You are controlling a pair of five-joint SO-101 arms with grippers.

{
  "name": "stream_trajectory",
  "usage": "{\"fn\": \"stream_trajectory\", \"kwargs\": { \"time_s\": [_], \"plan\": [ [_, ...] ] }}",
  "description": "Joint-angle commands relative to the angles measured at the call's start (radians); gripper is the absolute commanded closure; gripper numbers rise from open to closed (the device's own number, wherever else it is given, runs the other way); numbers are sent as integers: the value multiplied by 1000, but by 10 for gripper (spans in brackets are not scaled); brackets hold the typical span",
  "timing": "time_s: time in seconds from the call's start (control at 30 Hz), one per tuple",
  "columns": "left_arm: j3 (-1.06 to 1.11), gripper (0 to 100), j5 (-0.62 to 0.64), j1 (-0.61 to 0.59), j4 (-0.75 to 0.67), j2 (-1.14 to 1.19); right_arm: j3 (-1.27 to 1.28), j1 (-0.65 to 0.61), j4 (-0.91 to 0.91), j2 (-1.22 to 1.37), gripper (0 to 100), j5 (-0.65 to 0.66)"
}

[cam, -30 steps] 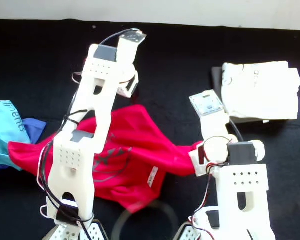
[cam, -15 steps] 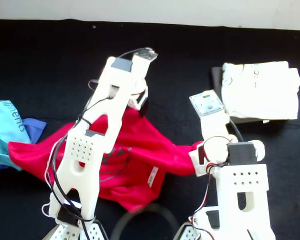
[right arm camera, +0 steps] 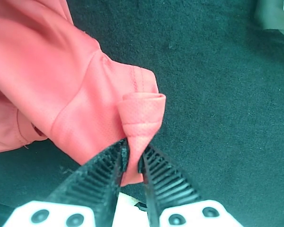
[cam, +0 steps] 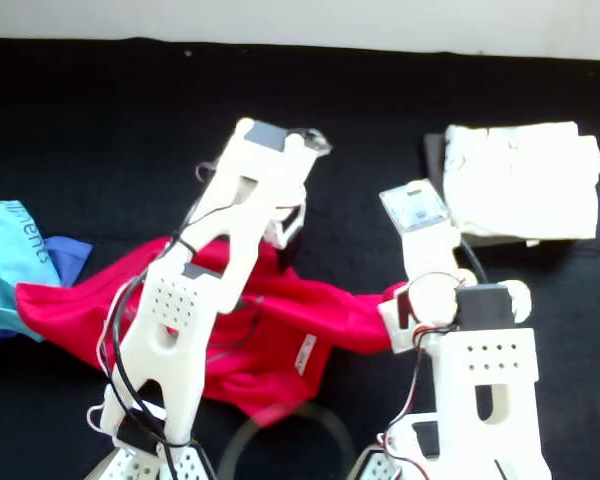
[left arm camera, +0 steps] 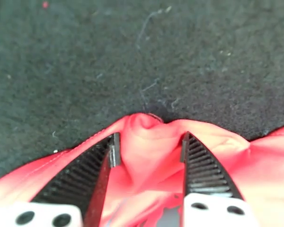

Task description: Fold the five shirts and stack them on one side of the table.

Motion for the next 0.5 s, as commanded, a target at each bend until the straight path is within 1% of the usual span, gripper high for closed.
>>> {"fn": "stream_trajectory", "kwargs": {
  "time_s": [0.0,0.23,0.47],
  "plan": [
    [58,784,6,12,17,-111,-8,15,-13,-19,993,-9],
    [294,784,6,15,-5,-220,-8,143,-13,-21,993,-2],
    [392,784,6,61,-15,-355,-8,157,-15,-21,993,-2]
  ]
}}
